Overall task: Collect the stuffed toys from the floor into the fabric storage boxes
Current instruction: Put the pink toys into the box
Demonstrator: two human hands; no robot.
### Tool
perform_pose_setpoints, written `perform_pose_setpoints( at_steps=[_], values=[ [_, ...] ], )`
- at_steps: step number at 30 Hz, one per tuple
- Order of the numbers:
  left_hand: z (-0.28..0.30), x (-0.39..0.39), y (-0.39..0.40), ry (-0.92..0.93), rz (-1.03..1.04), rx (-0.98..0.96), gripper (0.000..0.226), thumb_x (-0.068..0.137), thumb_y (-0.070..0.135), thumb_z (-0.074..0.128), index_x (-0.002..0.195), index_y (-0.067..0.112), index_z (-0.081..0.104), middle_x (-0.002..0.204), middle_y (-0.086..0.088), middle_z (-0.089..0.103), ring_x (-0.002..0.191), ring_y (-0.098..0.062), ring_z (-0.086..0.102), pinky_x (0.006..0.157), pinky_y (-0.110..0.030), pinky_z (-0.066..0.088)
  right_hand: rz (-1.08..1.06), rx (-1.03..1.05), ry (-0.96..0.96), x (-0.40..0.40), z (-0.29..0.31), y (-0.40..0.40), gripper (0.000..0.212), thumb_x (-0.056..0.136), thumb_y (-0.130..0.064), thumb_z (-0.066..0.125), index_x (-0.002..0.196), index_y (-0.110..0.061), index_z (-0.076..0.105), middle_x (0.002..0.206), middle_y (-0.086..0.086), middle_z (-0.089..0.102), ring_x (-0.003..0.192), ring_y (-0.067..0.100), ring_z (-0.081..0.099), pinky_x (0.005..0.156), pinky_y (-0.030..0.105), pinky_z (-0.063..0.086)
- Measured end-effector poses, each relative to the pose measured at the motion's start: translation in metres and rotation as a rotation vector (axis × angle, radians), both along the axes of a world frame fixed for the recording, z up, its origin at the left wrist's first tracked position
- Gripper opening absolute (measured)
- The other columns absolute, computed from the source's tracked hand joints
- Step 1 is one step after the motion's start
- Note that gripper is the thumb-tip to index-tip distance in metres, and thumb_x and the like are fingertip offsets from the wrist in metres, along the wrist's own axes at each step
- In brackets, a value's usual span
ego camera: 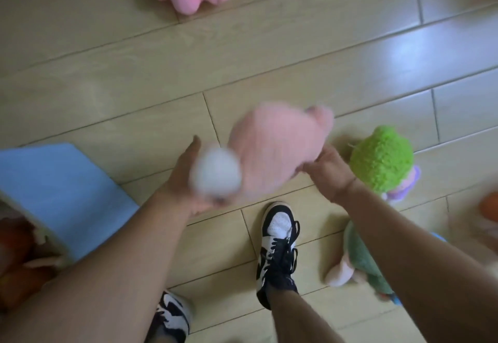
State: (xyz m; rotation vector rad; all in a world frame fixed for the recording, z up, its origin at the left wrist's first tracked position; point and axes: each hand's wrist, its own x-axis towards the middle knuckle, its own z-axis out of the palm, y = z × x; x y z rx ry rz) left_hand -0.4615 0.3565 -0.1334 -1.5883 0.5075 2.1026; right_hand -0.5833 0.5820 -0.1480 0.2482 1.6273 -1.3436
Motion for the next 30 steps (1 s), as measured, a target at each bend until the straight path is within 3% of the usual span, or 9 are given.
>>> perform_pose_setpoints(
  at_steps=[4, 7, 9, 12, 14, 17, 20, 26, 30],
  values=[
    [0.016, 0.017, -0.007, 0.225, -0.312, -0.047, 0.08, 0.028, 0.071, 0.085, 0.092, 0.025, 0.07, 0.124, -0.013, 0.065, 0.113, -0.024, 0.062, 0.104, -0.042, 0.046, 0.219, -0.188, -0.009, 0.007, 0.049, -0.034, 0.024, 0.071, 0.015, 0.061, 0.093, 0.008, 0.068, 0.089, 0.024, 0.07, 0.085, 0.026, 0.066, 0.074, 0.037, 0.056],
    [0.045, 0.025, -0.019, 0.378, -0.315, 0.022, 0.038, 0.06, 0.054, 0.069, 0.075, 0.021, 0.08, 0.083, -0.001, 0.076, 0.074, -0.01, 0.071, 0.065, -0.021, 0.055, 0.281, -0.113, 0.069, 0.007, 0.076, -0.066, 0.02, 0.074, 0.006, 0.055, 0.084, -0.008, 0.065, 0.068, -0.008, 0.071, 0.067, -0.001, 0.064, 0.063, 0.018, 0.051],
    [0.052, 0.038, -0.037, 0.455, -0.252, -0.179, 0.048, 0.062, 0.049, 0.081, 0.101, 0.022, 0.074, 0.094, -0.001, 0.075, 0.085, -0.014, 0.071, 0.069, -0.027, 0.055, 0.152, -0.015, 0.126, 0.005, 0.08, -0.084, 0.023, 0.083, 0.006, 0.056, 0.096, -0.01, 0.066, 0.073, -0.005, 0.071, 0.068, 0.003, 0.064, 0.068, 0.027, 0.051],
    [0.063, 0.06, -0.075, 0.397, -0.149, -0.578, 0.085, 0.048, 0.031, 0.089, 0.124, 0.019, 0.054, 0.1, 0.003, 0.073, 0.095, -0.018, 0.071, 0.069, -0.032, 0.056, 0.021, -0.124, -0.092, 0.011, 0.092, -0.12, 0.035, 0.098, -0.043, 0.036, 0.128, -0.03, 0.051, 0.089, -0.006, 0.071, 0.072, 0.011, 0.065, 0.06, 0.031, 0.051],
    [0.074, 0.078, -0.102, 0.332, -0.103, -0.724, 0.09, 0.045, 0.026, 0.089, 0.126, 0.022, 0.052, 0.097, 0.006, 0.074, 0.09, -0.013, 0.072, 0.067, -0.029, 0.057, 0.202, -0.16, -0.153, 0.027, 0.109, -0.151, 0.064, 0.079, -0.074, 0.041, 0.134, -0.042, 0.038, 0.107, -0.01, 0.068, 0.081, 0.011, 0.067, 0.059, 0.029, 0.052],
    [0.092, 0.112, -0.138, 0.252, 0.05, -0.841, 0.091, 0.045, 0.03, 0.089, 0.126, 0.022, 0.051, 0.107, -0.001, 0.072, 0.096, -0.019, 0.07, 0.079, -0.04, 0.059, 0.429, -0.095, 0.069, 0.075, 0.125, -0.214, 0.102, 0.056, -0.057, 0.074, 0.139, -0.043, 0.017, 0.116, -0.014, 0.064, 0.096, 0.003, 0.066, 0.07, 0.022, 0.055],
    [0.107, 0.174, -0.173, 0.163, 0.133, -0.969, 0.076, 0.052, 0.043, 0.083, 0.121, 0.034, 0.053, 0.114, 0.006, 0.069, 0.102, -0.012, 0.068, 0.085, -0.039, 0.057, 0.525, -0.125, 0.233, 0.136, 0.132, -0.275, 0.102, 0.055, -0.036, 0.087, 0.137, -0.034, 0.027, 0.118, -0.013, 0.064, 0.106, 0.001, 0.063, 0.08, 0.021, 0.054],
    [0.109, 0.341, -0.216, 0.0, 0.106, -0.946, 0.062, 0.081, 0.066, 0.05, 0.133, 0.032, 0.05, 0.136, 0.005, 0.057, 0.127, -0.017, 0.052, 0.107, -0.043, 0.042, 0.842, -0.012, 0.353, 0.264, 0.132, -0.357, 0.099, 0.058, -0.042, 0.088, 0.137, -0.04, 0.028, 0.12, -0.019, 0.053, 0.108, 0.009, 0.056, 0.084, 0.029, 0.049],
    [0.074, 0.399, -0.219, -0.071, -0.04, -0.845, 0.066, 0.094, 0.048, 0.05, 0.15, 0.026, 0.024, 0.15, 0.002, 0.039, 0.138, -0.02, 0.038, 0.109, -0.035, 0.034, 1.086, 0.171, 0.506, 0.33, 0.086, -0.386, 0.093, 0.068, -0.048, 0.077, 0.141, -0.034, 0.021, 0.136, -0.005, 0.043, 0.119, 0.019, 0.047, 0.092, 0.031, 0.041]
  ],
)
